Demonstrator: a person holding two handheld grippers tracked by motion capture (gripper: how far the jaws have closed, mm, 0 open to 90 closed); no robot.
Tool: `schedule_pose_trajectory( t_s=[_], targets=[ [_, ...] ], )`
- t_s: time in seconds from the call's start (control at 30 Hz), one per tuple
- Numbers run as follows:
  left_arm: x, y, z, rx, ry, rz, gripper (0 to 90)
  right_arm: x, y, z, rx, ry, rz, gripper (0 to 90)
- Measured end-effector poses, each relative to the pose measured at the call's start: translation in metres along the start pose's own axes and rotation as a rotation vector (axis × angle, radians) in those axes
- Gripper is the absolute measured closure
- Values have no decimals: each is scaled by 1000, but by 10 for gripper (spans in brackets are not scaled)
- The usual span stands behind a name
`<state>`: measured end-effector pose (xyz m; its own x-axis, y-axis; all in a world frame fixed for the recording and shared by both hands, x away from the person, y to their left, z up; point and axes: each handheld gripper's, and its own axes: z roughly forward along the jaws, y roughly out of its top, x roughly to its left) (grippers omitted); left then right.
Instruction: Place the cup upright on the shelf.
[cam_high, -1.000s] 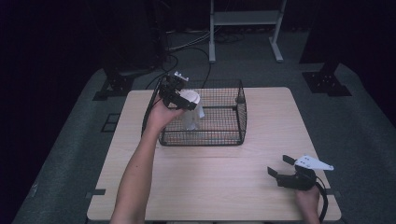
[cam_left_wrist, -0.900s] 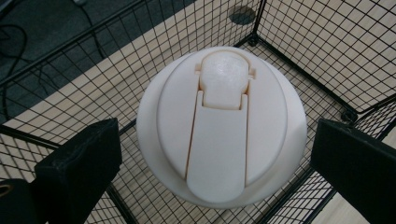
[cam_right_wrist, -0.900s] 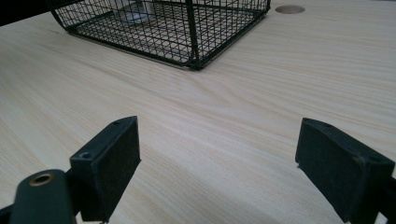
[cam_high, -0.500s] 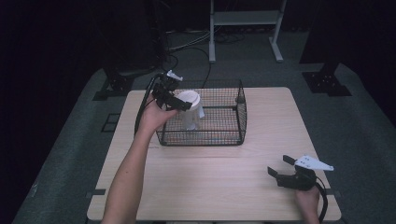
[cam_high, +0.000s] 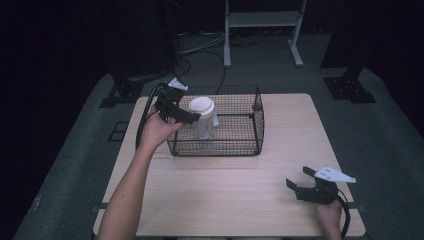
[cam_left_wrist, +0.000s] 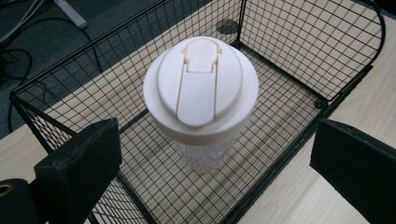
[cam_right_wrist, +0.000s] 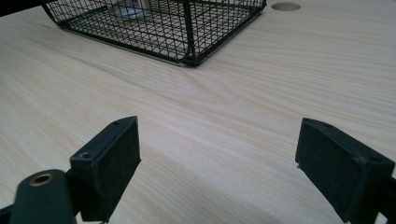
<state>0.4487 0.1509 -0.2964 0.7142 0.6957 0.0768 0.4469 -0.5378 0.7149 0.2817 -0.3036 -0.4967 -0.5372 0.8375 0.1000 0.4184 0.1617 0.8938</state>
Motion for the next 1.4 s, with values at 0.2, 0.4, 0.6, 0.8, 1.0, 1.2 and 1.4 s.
schedule_pose_trajectory(
  t_s=[0.2,0.4,0.6,0.8,1.0,1.2,1.4],
  targets=[
    [-3,-5,-8,-20,-12,0,12,0,0,0,1,-2,4,129],
    [-7,-12,-12,-34,-24,-1,12,0,0,0,1,-1,3,129],
    [-18,-16,-16,-47,-39,29,12,0,0,0,2,-2,-2,129],
    [-28,-20,-18,-62,-61,35,12,1,0,0,2,-1,-7,129],
    [-36,-24,-16,-68,-91,45,12,1,0,0,6,-3,-10,129],
    [-40,-29,-17,-75,-113,61,12,1,0,0,8,-6,-11,129],
    [-47,-36,-25,-95,-123,79,12,1,0,0,9,-9,-12,129]
  ],
)
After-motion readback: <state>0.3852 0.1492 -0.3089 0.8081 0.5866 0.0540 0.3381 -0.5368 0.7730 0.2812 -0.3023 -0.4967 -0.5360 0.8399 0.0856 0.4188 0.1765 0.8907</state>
